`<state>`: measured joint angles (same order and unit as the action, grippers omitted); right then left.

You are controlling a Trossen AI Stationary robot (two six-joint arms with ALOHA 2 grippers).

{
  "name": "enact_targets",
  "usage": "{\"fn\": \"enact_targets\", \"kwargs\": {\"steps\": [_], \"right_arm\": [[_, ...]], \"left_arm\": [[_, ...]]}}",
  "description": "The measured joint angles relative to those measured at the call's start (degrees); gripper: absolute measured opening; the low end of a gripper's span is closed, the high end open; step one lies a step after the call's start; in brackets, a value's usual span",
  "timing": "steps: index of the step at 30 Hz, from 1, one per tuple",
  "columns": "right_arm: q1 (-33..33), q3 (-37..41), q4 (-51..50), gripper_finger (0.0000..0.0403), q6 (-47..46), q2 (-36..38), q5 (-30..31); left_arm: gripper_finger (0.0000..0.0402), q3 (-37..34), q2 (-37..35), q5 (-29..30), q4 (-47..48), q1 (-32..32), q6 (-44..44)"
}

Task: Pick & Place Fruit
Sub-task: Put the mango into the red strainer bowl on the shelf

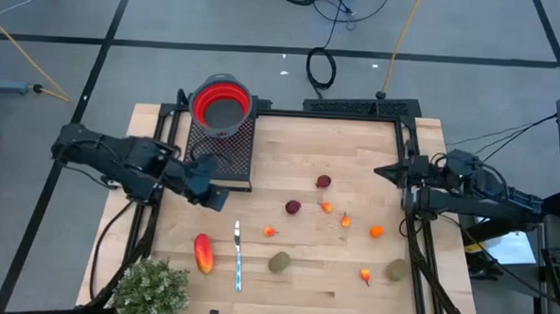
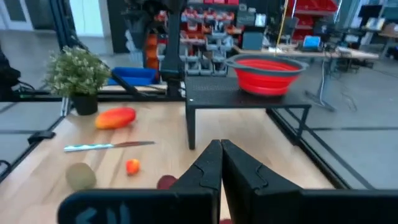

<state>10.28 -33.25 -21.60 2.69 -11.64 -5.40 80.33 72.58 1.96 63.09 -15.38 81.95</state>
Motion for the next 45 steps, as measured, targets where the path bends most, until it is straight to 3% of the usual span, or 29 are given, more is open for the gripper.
{"fn": "enact_targets", "kwargs": {"steps": [6, 13, 24, 31, 40, 45], "right_arm": [[0.00, 7.48, 5.85, 0.0000, -0.20, 3.13, -6.58], [0.00, 14.27, 11.27, 0.0000, 0.17, 5.47, -7.21], [0.00, 17.40, 12.03, 0.0000, 1.22, 6.78, -8.65], [0.00, 17.53, 11.94, 0.0000, 1.96, 6.78, -11.63], [0.02, 17.53, 11.98, 0.0000, 2.08, 6.78, -11.39], [0.02, 17.53, 11.97, 0.0000, 2.06, 6.78, -11.40]], "left_arm": [[0.0004, 0.01, 4.46, 0.28, -5.22, -2.47, 5.74], [0.0004, 0.01, 9.28, 0.70, -6.37, -5.57, 15.32], [0.0002, 0.01, 15.74, -0.66, -4.42, -11.87, 33.40], [0.0002, 0.01, 18.50, -3.41, 3.88, -15.54, 42.96], [0.0024, 0.01, 19.10, -3.43, 7.94, -18.50, 46.61], [0.0059, 0.01, 19.32, -1.94, 8.28, -19.28, 47.09]]}}
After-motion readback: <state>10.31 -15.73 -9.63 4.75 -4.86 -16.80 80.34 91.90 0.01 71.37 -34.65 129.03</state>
